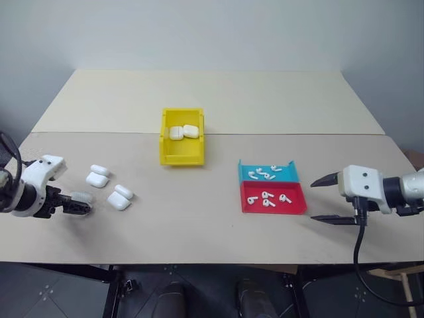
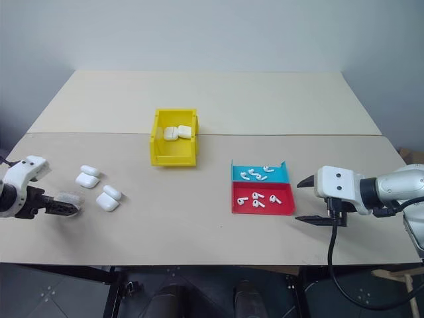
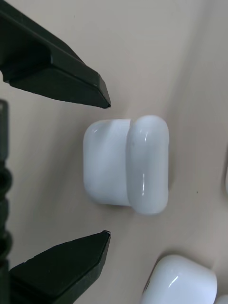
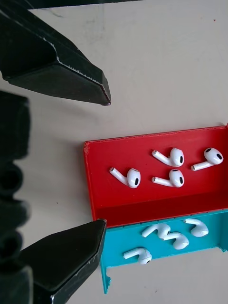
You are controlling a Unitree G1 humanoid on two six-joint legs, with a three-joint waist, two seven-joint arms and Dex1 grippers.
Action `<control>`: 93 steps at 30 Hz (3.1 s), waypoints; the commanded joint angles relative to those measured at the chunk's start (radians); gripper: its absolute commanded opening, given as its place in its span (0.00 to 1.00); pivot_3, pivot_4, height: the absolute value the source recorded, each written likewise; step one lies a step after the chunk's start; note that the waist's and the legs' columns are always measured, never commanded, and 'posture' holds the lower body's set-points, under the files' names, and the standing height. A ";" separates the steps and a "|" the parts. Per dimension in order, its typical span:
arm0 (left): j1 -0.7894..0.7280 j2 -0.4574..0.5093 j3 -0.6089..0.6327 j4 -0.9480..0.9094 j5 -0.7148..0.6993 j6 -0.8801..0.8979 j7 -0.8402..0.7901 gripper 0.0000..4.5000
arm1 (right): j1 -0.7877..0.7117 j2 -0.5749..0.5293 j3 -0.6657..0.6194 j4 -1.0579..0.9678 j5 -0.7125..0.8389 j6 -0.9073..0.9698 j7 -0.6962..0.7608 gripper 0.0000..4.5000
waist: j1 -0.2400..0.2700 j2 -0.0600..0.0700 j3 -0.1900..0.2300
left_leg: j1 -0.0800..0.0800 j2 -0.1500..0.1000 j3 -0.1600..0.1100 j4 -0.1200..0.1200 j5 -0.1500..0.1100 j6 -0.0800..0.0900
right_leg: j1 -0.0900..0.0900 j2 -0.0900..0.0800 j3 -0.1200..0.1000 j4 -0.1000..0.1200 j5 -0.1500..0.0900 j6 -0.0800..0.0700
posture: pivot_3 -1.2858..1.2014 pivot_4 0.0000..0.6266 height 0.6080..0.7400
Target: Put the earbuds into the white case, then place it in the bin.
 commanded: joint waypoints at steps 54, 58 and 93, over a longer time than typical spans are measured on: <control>-0.133 -0.081 -0.107 0.063 0.248 -0.107 -0.181 0.62 | 0.000 -0.029 -0.045 -0.032 0.003 0.008 -0.021 1.00 | 0.016 0.002 -0.001 | 0.001 -0.001 -0.001 0.005 0.000 0.000 | 0.002 0.000 0.000 0.005 -0.001 0.001 | 0.52 0.24 1.00; -0.122 0.008 -0.036 -0.061 0.214 -0.106 -0.216 0.62 | 0.002 -0.035 -0.057 -0.027 0.004 0.006 -0.022 1.00 | 0.015 -0.001 0.000 | -0.001 -0.001 -0.002 0.006 0.000 0.000 | 0.001 0.000 0.000 0.005 -0.001 0.001 | 0.52 0.24 1.00; 0.320 -0.999 0.218 -0.224 -0.040 -1.536 -0.424 0.62 | -0.480 0.019 0.424 -0.161 -0.139 0.623 -0.071 0.84 | 0.018 0.003 -0.004 | -0.003 -0.001 -0.002 0.015 -0.001 0.001 | 0.003 -0.001 0.000 0.004 0.001 0.003 | 0.52 0.24 1.00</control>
